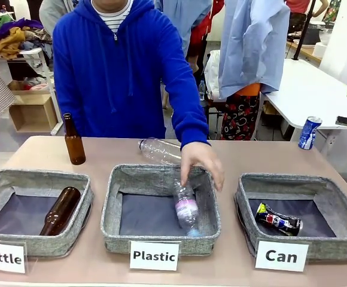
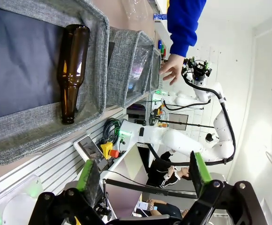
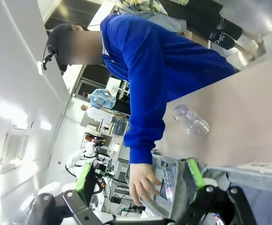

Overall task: Sort the can waste into the basket.
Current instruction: Pick up the can waste from the table and place it in the right Fabric basket.

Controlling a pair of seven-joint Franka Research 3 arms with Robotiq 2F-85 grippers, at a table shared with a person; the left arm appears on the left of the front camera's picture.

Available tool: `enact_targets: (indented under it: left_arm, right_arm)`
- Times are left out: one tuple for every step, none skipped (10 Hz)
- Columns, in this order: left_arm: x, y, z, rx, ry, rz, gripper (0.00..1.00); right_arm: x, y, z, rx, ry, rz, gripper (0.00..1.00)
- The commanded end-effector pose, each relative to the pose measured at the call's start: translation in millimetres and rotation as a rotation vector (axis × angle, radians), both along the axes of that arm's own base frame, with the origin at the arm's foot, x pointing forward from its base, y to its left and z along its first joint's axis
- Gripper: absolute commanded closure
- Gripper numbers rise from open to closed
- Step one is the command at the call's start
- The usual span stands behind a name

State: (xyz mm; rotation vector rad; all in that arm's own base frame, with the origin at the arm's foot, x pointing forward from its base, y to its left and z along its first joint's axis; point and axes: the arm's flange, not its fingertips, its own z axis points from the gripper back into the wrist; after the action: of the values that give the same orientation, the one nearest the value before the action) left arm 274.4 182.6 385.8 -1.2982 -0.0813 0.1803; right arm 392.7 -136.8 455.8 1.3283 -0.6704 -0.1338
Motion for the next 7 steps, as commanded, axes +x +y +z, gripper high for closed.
enact_targets:
  left_arm:
    - [0.3, 0.2, 2.9, -0.015, -0.001, 0.002, 0.00]
    - [0.3, 0.2, 2.9, -0.015, -0.001, 0.002, 0.00]
    - [0.3, 0.2, 2.9, -0.015, -0.001, 0.002, 0.00]
    - [0.3, 0.2, 2.9, -0.015, -0.001, 0.002, 0.00]
    - [0.3, 0.2, 2.9, -0.015, -0.001, 0.002, 0.00]
    - [0.3, 0.2, 2.9, -0.015, -0.001, 0.002, 0.00]
    - [0.3, 0.2, 2.9, -0.015, -0.001, 0.002, 0.00]
  right_arm:
    - [2.2, -1.3, 5.2, 0.011, 0.010, -0.021, 0.00]
    - [2.2, -1.3, 5.2, 0.011, 0.010, -0.021, 0.00]
    - [2.2, -1.3, 5.2, 0.011, 0.010, -0.021, 0.00]
    - [2.2, -1.3, 5.2, 0.011, 0.010, -0.021, 0.00]
    - [2.2, -1.3, 5.2, 0.011, 0.010, -0.021, 0.00]
    - [2.2, -1.3, 5.2, 0.011, 0.010, -0.021, 0.00]
    - [2.2, -1.3, 5.2, 0.011, 0.010, -0.021, 0.00]
